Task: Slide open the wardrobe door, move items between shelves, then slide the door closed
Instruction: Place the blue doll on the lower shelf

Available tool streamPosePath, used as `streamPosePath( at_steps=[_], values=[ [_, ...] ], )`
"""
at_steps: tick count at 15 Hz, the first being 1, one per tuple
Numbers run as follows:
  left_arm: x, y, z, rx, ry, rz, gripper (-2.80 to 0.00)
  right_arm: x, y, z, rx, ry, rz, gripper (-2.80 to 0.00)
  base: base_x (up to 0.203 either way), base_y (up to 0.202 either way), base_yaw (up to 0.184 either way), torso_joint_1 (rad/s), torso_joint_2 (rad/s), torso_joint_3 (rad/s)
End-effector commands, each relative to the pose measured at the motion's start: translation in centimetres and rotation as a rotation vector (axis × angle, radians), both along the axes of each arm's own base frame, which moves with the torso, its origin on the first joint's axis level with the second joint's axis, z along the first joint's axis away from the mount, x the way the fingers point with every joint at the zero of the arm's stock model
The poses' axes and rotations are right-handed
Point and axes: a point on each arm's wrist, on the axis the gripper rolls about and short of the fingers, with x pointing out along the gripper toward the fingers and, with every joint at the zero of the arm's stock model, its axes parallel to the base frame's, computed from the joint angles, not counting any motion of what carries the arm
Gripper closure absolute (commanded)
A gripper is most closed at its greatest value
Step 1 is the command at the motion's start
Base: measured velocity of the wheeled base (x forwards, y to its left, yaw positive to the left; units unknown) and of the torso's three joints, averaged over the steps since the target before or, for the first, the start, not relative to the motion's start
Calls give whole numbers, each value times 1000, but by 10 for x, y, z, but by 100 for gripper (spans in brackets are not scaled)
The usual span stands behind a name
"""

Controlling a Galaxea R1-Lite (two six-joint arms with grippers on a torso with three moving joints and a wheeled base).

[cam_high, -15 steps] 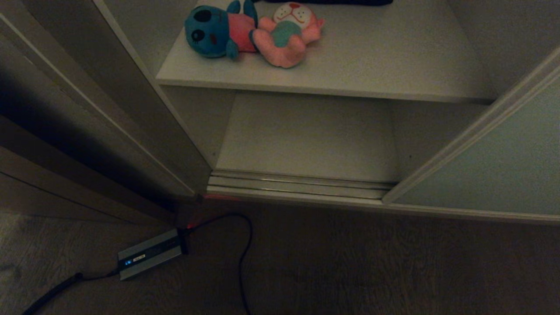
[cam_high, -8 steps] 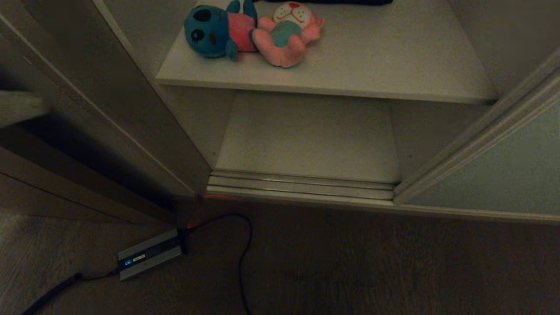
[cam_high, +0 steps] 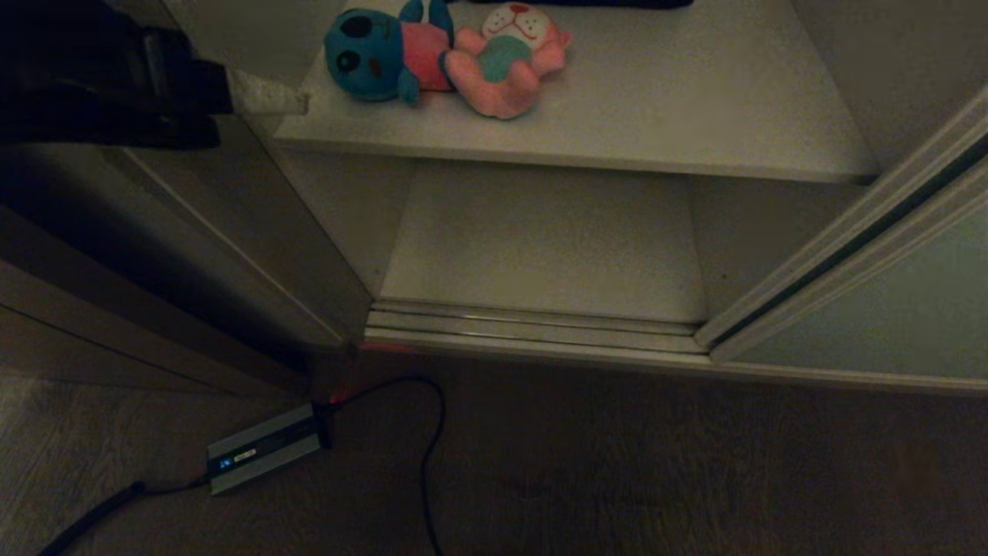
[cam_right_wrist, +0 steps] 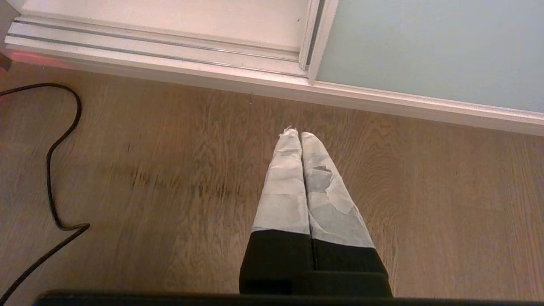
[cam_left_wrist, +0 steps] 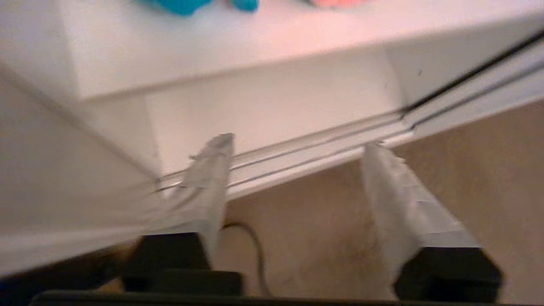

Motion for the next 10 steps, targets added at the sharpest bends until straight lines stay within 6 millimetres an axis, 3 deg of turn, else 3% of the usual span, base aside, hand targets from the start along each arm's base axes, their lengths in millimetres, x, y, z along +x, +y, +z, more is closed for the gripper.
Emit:
streamPosePath(
  at_steps=[1, 6, 10],
  values=[
    [49, -16, -10, -22, 66, -13, -280, 0, 0, -1, 0, 4, 0, 0, 0, 0, 0, 0, 0, 0],
    [106, -39, -12, -43, 26, 141, -280, 0, 0, -1, 0, 4, 0, 0, 0, 0, 0, 0, 0, 0],
    [135, -46, -22, -34, -78, 235, -280, 0, 0, -1, 0, 4, 0, 0, 0, 0, 0, 0, 0, 0]
  ],
)
